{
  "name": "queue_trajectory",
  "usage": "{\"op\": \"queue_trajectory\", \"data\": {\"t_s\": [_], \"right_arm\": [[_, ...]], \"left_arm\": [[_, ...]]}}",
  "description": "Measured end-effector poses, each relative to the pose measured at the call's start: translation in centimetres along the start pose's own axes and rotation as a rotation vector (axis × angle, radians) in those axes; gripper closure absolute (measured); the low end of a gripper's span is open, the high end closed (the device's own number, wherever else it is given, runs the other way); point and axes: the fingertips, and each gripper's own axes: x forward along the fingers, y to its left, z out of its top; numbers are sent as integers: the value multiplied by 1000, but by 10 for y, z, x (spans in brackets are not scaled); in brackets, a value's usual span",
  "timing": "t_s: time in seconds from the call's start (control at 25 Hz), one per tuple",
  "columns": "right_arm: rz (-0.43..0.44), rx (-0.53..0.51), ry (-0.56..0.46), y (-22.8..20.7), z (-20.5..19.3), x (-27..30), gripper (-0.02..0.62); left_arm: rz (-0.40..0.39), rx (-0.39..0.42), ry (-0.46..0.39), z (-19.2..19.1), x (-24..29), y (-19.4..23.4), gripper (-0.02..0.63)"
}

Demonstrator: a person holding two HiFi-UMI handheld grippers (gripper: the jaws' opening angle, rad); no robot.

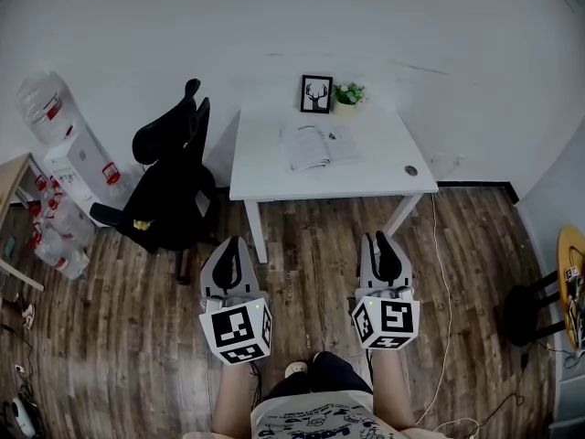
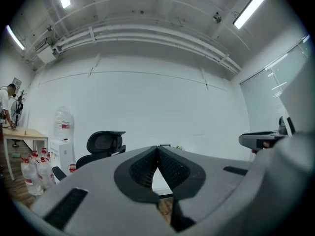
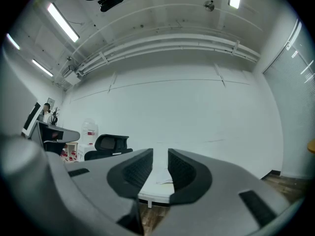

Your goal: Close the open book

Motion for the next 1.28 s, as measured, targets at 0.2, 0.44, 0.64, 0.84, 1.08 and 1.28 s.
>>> {"op": "queue_trajectory", "data": {"t_s": [0.2,0.44,0.64,0.84,1.08,1.28], "right_arm": [[19,7,14,-1,-4,11,445],[14,4,27,-11,-10,39,445],[19,5,38,-25,-19,75,445],[41,6,34,-43,-24,122,445],[92,-11,56,-71,-29,192,442],[131,-17,46,-92,-25,247,439]], "left_arm": [[-6,1,14,-5,11,-1,583],[1,11,25,-9,38,-2,583],[21,14,34,-14,71,-1,583],[49,19,27,-13,118,-4,583],[87,18,28,-9,181,-18,583],[122,25,24,-2,231,-27,583]]}}
